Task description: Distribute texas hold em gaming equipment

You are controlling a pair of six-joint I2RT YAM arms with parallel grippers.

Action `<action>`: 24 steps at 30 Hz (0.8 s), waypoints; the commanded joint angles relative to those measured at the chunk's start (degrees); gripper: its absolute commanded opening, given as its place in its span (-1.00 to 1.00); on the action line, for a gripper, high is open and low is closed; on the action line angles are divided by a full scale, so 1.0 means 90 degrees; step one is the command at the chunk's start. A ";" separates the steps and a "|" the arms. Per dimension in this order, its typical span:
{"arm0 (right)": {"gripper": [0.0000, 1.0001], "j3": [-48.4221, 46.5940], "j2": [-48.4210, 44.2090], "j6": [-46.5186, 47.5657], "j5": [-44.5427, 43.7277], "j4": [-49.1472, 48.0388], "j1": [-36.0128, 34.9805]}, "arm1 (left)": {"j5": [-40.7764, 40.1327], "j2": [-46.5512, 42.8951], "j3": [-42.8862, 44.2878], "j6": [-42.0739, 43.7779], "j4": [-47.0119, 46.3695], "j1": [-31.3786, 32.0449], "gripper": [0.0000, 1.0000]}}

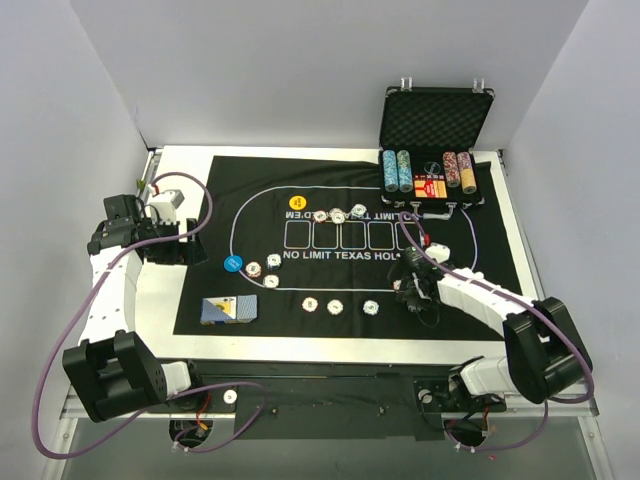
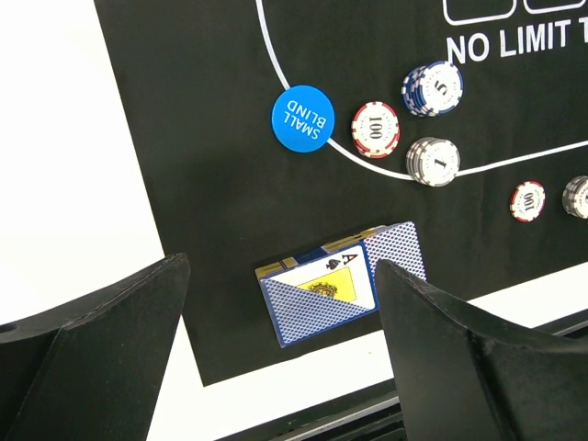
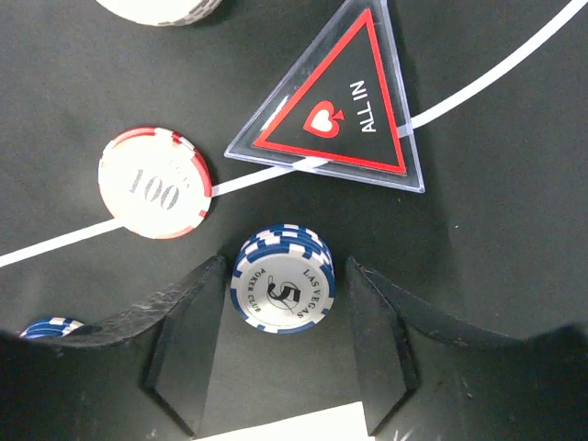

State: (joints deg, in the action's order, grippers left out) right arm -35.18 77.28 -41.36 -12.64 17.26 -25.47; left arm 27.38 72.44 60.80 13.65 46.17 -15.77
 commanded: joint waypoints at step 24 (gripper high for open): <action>0.50 -0.1530 -0.1526 0.0475 0.0770 0.1159 -0.0158 | 0.0797 -0.0510 -0.0993 0.6539 0.2252 0.0628 0.86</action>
State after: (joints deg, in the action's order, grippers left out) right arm -46.35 63.20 -38.92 -8.12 24.86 -25.93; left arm 31.42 70.81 53.19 59.51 63.90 -12.91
